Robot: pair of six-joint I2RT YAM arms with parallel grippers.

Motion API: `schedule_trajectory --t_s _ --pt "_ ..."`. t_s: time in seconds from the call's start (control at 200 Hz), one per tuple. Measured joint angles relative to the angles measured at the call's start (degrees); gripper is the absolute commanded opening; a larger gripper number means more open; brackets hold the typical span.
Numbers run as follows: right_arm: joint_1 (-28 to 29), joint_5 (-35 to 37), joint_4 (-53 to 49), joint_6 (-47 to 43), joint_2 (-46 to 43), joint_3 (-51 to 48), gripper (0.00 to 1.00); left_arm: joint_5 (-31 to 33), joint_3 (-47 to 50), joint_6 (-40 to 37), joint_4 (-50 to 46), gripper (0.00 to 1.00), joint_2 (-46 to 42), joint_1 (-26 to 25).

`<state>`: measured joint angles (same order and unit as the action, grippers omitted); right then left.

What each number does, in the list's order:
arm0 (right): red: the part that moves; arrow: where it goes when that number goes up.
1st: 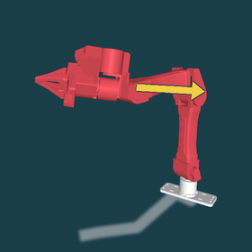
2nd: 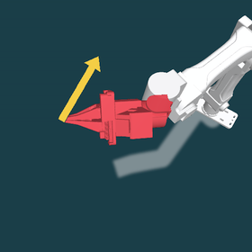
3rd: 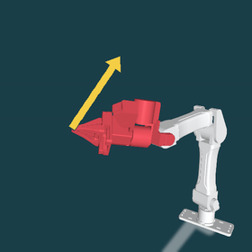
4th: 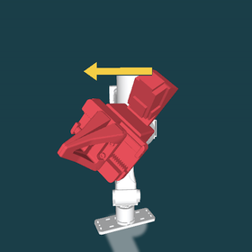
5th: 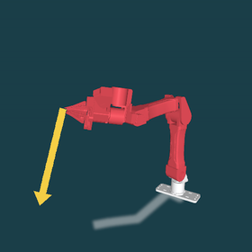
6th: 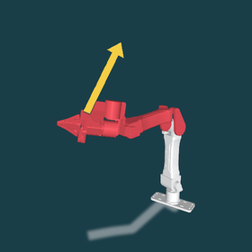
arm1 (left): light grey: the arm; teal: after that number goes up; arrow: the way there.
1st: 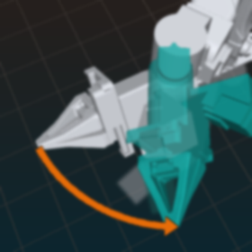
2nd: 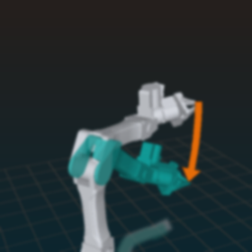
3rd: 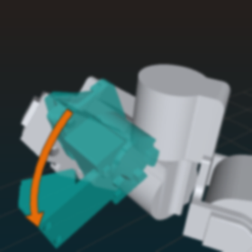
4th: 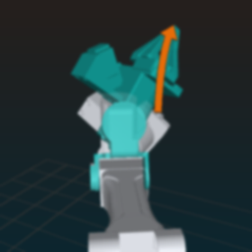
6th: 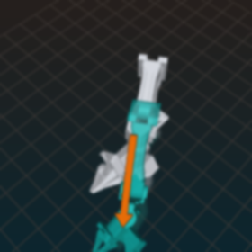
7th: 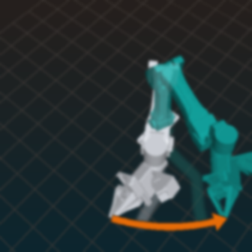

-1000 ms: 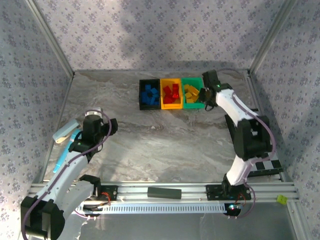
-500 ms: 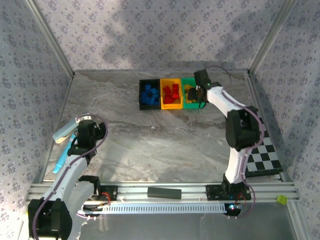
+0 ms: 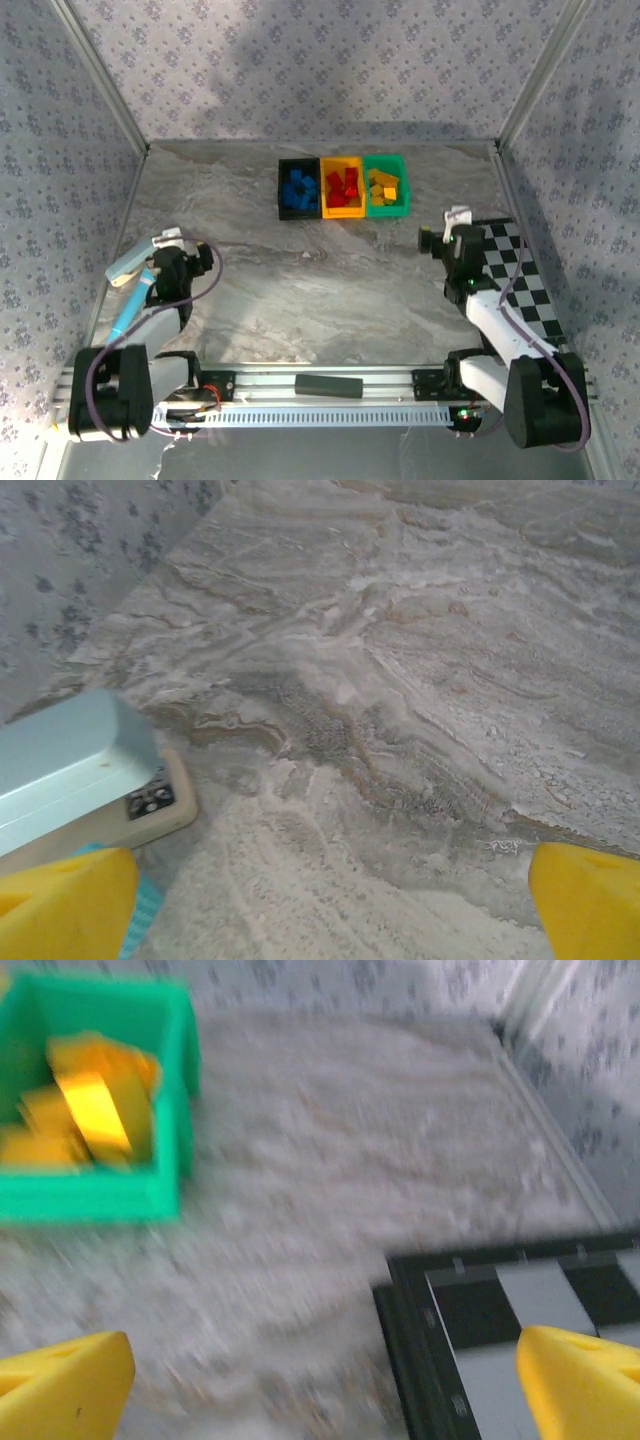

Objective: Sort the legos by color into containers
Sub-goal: Reset both arms

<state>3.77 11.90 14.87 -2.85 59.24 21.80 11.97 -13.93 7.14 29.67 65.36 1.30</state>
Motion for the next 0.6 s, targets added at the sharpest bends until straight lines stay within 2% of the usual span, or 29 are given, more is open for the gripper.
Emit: schedule_trajectory --t_s 0.12,0.23,0.33,0.415,0.51,0.6 --pt "-8.0 -5.0 6.3 -0.4 0.4 -5.7 1.0 -2.2 -2.5 -1.0 5.2 1.0 9.2 -0.1" --pt "-10.7 -9.4 15.9 0.1 5.8 -7.5 1.0 -3.7 -4.9 -2.6 11.3 1.0 15.8 -0.3" --pt "-10.9 -14.1 19.8 0.3 12.6 -6.3 1.0 -5.4 -6.8 -4.5 15.0 1.0 21.8 -1.0" --pt "-9.9 -17.3 25.8 0.4 17.5 -6.1 1.0 -6.4 -7.3 -5.3 15.3 1.0 22.7 -1.7" --pt "-7.1 -17.3 31.5 -0.8 25.6 -4.3 1.0 -6.6 -7.7 -5.7 15.6 1.0 22.7 -1.7" --pt "-6.8 -16.8 30.8 -0.4 26.9 -0.7 1.0 -6.8 -8.1 -5.7 15.6 1.0 22.7 -1.7"
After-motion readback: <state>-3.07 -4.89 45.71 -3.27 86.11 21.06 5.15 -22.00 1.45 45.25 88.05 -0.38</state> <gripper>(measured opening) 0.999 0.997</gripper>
